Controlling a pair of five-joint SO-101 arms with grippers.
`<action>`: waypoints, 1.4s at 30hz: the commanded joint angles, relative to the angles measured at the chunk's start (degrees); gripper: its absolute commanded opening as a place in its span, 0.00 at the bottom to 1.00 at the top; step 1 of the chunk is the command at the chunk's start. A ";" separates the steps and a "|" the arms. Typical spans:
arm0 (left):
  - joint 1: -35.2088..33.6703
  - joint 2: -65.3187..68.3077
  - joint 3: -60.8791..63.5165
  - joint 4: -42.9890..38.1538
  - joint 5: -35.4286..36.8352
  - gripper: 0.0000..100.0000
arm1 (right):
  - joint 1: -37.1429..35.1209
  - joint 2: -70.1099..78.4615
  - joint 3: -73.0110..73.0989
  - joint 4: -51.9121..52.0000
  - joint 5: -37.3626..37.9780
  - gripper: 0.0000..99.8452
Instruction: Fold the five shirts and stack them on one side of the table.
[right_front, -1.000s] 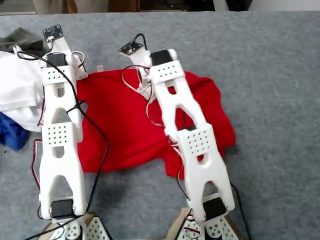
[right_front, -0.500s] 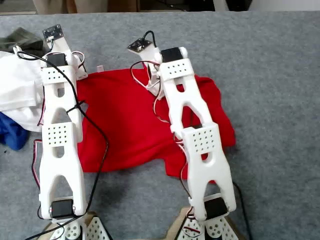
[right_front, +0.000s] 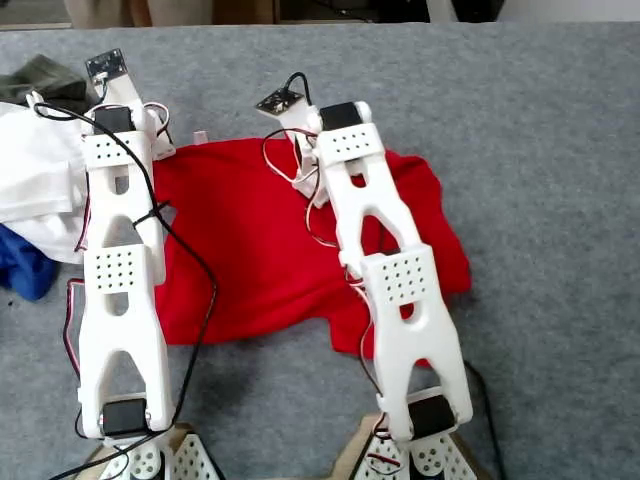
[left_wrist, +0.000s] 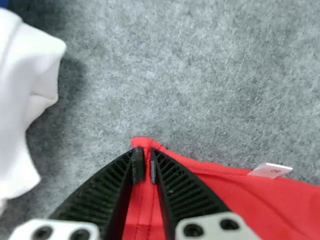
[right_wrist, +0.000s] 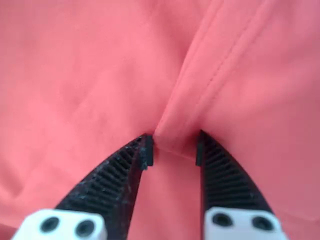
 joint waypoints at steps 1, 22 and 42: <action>0.26 -0.75 -2.99 0.09 -0.62 0.02 | -0.66 -0.13 -0.57 0.00 0.62 0.11; 0.79 -1.27 -8.26 1.05 -0.53 0.02 | 12.26 -1.19 -35.12 5.19 0.44 0.00; 5.36 -31.08 -9.85 2.29 -2.90 0.02 | 22.11 -28.70 -32.31 -14.42 3.25 0.00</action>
